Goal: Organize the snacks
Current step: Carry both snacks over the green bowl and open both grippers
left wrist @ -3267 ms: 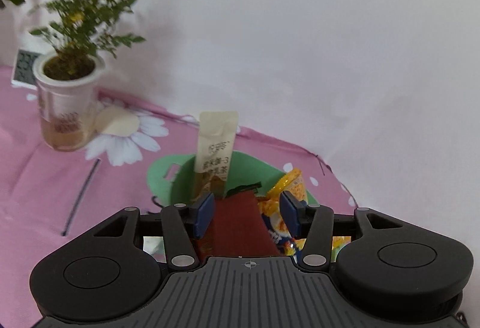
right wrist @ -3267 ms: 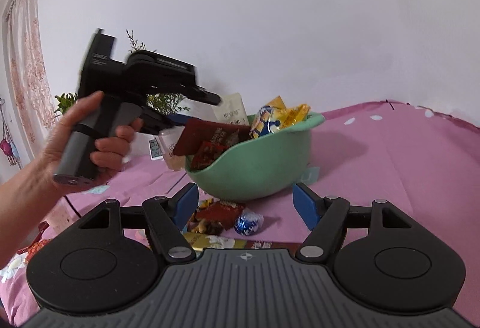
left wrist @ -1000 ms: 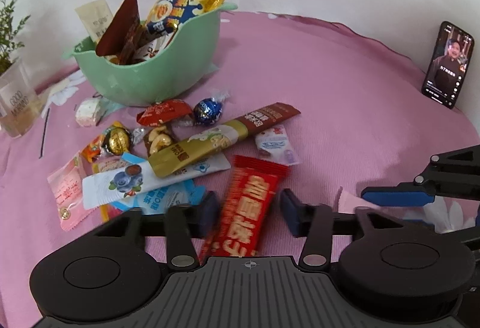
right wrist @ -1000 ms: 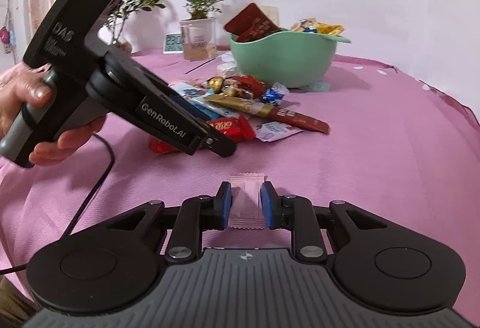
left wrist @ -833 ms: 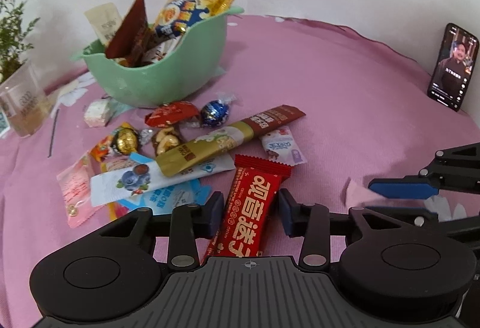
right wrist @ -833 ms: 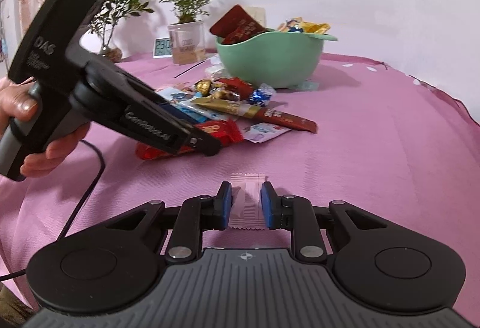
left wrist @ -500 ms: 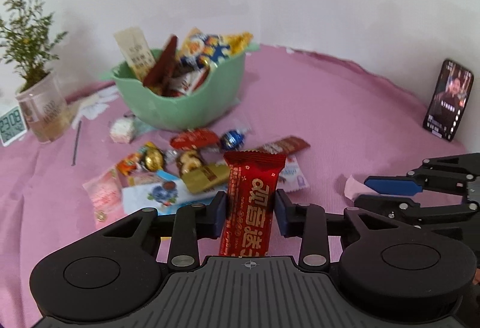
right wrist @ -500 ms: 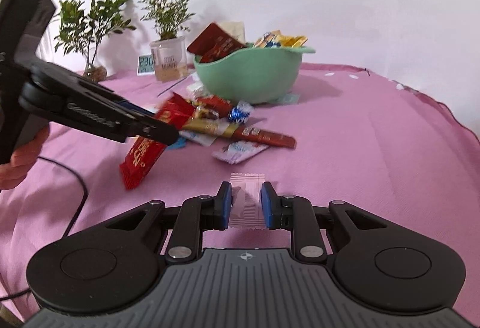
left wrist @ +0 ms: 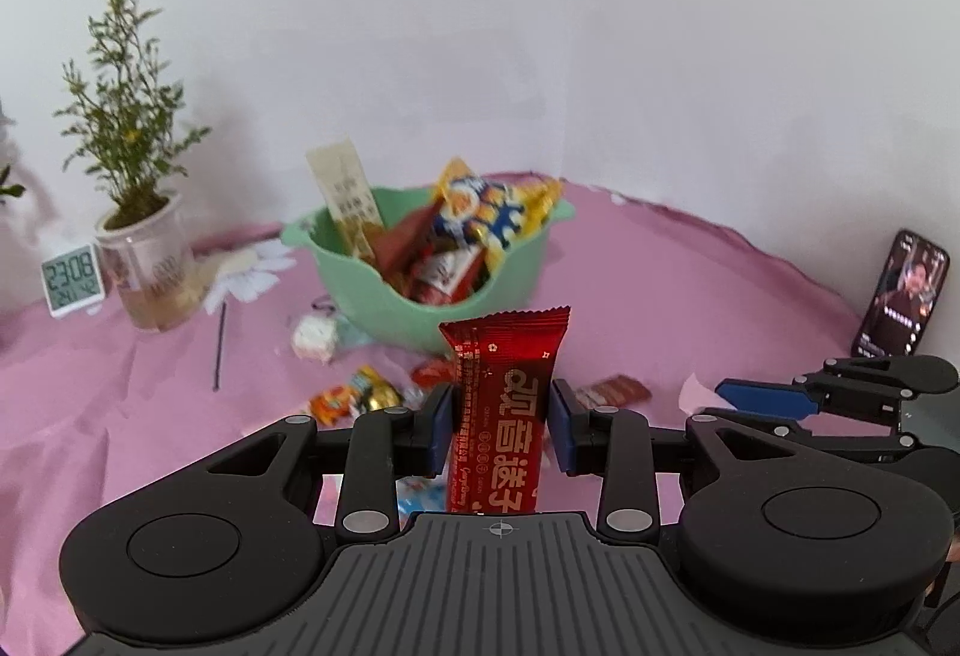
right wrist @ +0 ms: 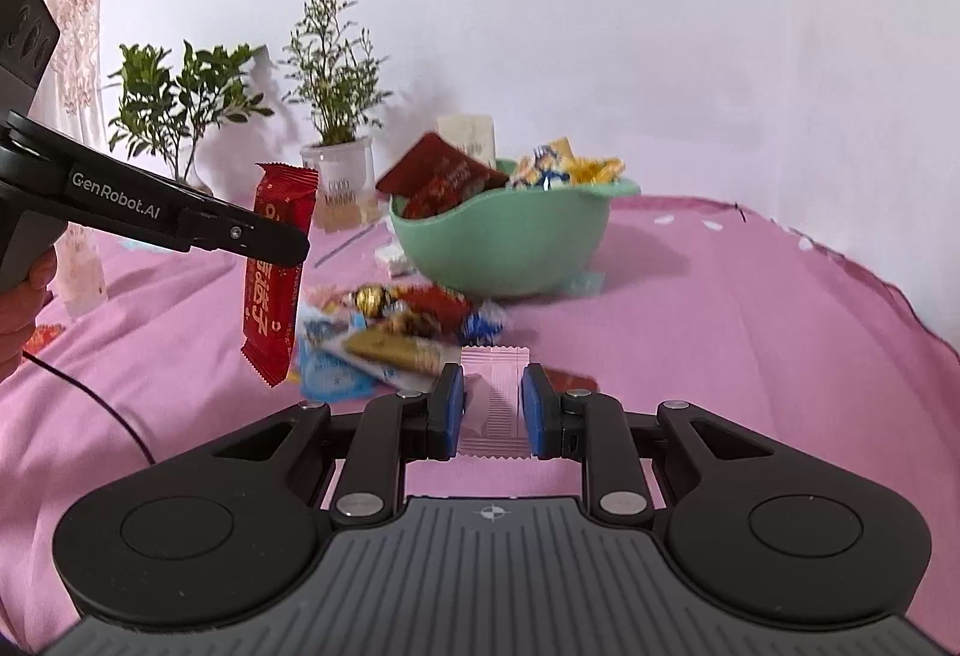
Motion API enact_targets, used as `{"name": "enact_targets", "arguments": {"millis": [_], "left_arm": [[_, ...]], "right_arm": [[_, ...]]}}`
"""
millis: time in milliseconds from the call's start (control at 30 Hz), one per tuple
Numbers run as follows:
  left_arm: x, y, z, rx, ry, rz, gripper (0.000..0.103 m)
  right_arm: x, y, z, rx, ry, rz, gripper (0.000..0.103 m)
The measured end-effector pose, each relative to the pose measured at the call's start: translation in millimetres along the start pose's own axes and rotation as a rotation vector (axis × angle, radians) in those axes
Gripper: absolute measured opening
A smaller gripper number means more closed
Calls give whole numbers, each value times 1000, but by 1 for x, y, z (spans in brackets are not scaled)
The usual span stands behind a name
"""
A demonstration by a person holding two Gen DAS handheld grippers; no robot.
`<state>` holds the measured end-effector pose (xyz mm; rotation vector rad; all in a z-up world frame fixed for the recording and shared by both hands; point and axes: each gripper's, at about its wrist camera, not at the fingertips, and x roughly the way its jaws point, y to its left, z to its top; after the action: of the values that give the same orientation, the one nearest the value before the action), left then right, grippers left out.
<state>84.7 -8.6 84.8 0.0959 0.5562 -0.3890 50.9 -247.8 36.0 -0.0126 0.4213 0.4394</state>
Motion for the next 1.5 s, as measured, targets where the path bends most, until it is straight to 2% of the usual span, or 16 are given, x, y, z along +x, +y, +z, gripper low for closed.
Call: {"name": "enact_targets", "arguments": {"millis": [333,567,767,933,1033,1133,1267,1333,1400,1500], "left_arm": [[1,19,33,-14,-55,29,98],[24,42,65,-52,-70,40,98],[65,64,94,-106,-44,48,99],[108,78,111,-117,2,74,99],[131,85,115,-125,28,88,99],[151,90,113,-147,52,70,99],[164,91,109,-169,106,72,103],[161,93,108,-189,99,66,103],[152,97,108,-214,78,61,103],[132,99,104,-227,45,70,103]], "right_arm": [[19,4,34,-25,-79,25,26],[42,1,69,-19,-153,74,26],[77,-9,95,19,-181,94,26],[115,-25,109,119,-169,122,26],[137,-31,110,160,-144,122,26],[156,-32,107,176,-108,118,26],[157,-26,99,155,-91,108,29],[151,-26,97,150,-97,112,38],[143,-26,96,146,-112,102,57],[127,-30,93,159,-119,98,63]]}}
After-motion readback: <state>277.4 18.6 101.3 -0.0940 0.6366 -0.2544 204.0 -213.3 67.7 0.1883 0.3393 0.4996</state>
